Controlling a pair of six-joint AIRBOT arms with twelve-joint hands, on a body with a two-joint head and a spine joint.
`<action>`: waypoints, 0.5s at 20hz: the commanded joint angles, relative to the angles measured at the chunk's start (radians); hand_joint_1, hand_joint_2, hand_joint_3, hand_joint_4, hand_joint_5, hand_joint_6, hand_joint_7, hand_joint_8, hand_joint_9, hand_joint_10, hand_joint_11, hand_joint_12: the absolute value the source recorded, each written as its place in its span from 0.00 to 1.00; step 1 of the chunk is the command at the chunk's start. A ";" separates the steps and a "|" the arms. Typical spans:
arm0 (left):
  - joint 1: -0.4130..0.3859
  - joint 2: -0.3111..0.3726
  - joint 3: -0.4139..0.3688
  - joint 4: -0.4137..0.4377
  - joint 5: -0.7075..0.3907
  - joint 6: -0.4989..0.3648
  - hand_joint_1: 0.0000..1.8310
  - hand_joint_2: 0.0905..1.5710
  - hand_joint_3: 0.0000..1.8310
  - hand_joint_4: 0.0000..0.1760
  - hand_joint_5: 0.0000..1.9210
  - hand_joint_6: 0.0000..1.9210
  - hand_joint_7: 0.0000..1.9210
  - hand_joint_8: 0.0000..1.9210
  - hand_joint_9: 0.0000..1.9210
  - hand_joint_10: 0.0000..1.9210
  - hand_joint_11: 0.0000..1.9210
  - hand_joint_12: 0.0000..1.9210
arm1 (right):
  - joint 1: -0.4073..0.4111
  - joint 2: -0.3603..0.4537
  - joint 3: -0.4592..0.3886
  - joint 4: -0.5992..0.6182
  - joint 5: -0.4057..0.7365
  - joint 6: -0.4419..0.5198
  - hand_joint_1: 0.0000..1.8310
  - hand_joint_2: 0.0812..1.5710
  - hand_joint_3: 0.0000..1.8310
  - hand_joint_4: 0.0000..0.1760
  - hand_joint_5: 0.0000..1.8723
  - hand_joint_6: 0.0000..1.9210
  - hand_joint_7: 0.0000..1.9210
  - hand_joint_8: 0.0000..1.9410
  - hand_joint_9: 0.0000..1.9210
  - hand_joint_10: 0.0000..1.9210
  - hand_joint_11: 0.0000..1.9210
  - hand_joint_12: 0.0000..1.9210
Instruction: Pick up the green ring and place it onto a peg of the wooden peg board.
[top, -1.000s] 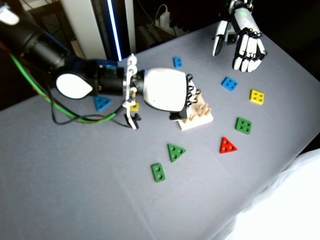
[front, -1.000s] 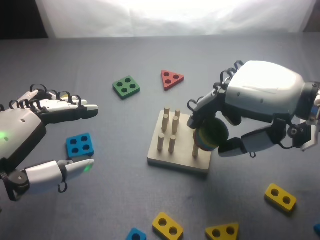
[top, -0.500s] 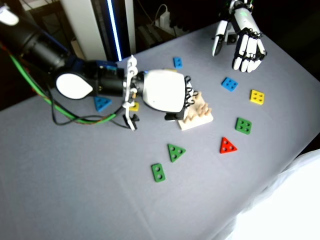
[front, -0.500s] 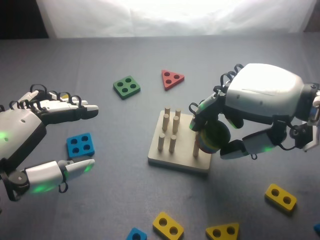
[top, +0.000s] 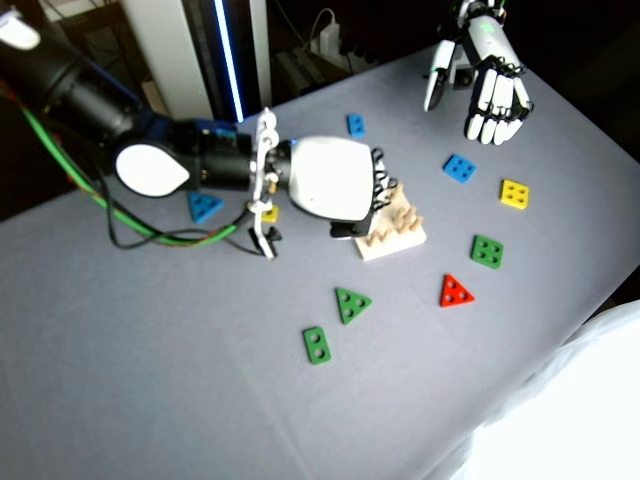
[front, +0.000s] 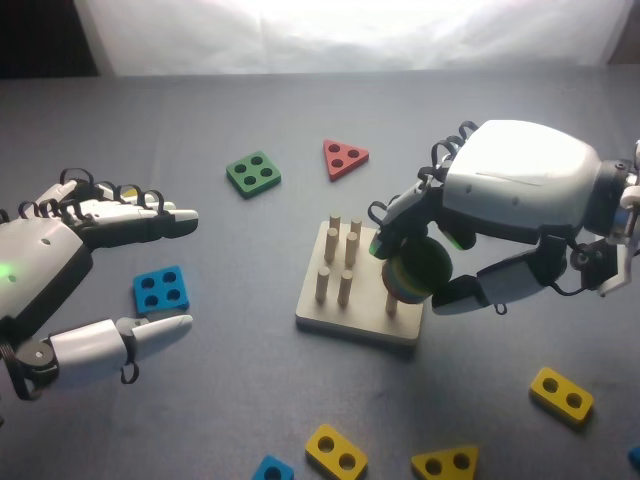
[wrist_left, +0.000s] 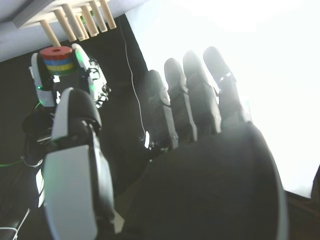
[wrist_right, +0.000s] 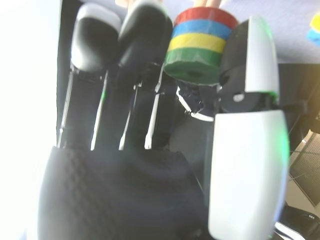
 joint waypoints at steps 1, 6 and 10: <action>-0.010 -0.009 0.003 0.015 -0.129 -0.008 0.43 0.68 0.00 0.10 0.32 0.00 0.26 0.00 0.20 0.00 0.00 0.50 | 0.019 -0.008 -0.006 0.019 0.110 0.007 0.70 0.64 0.00 0.00 0.58 0.35 0.65 0.38 0.65 0.55 0.61 0.77; -0.010 -0.009 0.003 0.015 -0.130 -0.008 0.43 0.68 0.00 0.15 0.31 0.00 0.26 0.00 0.20 0.00 0.00 0.50 | 0.023 -0.014 -0.006 0.006 0.107 0.009 0.70 0.64 0.00 0.00 0.60 0.30 0.62 0.43 0.64 0.62 0.61 0.82; -0.010 -0.010 0.003 0.015 -0.130 -0.009 0.42 0.68 0.00 0.15 0.31 0.00 0.25 0.00 0.20 0.00 0.00 0.48 | 0.023 -0.024 -0.006 -0.026 0.105 0.029 0.65 0.65 0.00 0.00 0.59 0.40 0.56 0.63 0.62 0.83 0.63 0.94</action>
